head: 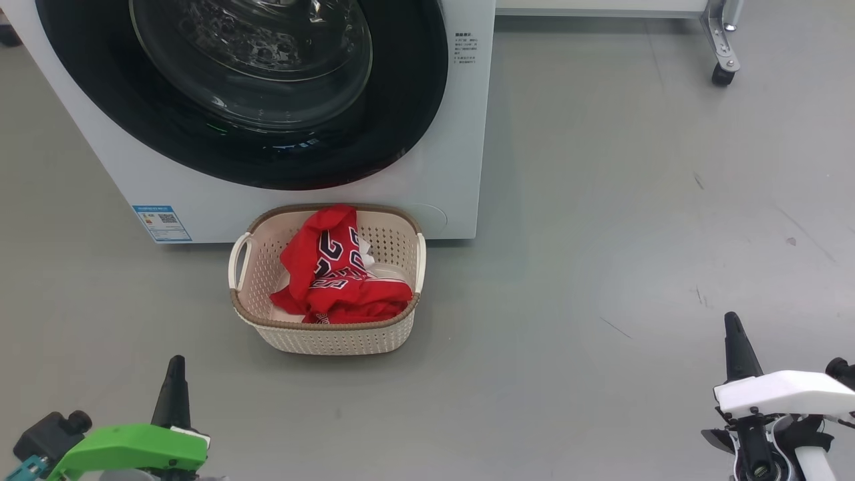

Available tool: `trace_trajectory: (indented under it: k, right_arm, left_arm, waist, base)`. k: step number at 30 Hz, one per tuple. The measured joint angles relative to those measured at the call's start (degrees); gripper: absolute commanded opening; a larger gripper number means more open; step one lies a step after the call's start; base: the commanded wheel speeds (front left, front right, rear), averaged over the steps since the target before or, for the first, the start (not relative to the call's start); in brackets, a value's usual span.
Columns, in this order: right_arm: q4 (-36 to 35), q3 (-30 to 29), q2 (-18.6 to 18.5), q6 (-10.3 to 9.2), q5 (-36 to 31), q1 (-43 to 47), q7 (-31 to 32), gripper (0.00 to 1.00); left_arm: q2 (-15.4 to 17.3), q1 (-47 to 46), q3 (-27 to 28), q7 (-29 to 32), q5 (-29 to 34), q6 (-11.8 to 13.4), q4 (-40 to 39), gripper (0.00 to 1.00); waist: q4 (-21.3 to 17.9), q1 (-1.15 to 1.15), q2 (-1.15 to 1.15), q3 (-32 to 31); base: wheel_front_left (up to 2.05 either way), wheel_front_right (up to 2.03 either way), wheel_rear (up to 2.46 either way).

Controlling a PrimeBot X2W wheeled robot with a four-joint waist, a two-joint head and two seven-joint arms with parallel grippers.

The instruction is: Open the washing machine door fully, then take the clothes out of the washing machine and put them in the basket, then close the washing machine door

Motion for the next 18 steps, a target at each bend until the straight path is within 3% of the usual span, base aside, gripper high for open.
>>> trace_trajectory:
  k: [18]
  right_arm:
    - [0.75,-1.99,0.26,0.44,12.13,-0.88,3.46,0.00]
  left_arm:
    - [0.29,-0.25,1.46,3.32,-11.31,0.00,-0.35,0.00]
  waist:
    - [0.24,0.00,0.00,-0.82]
  base:
    - [0.00,0.00,0.00]
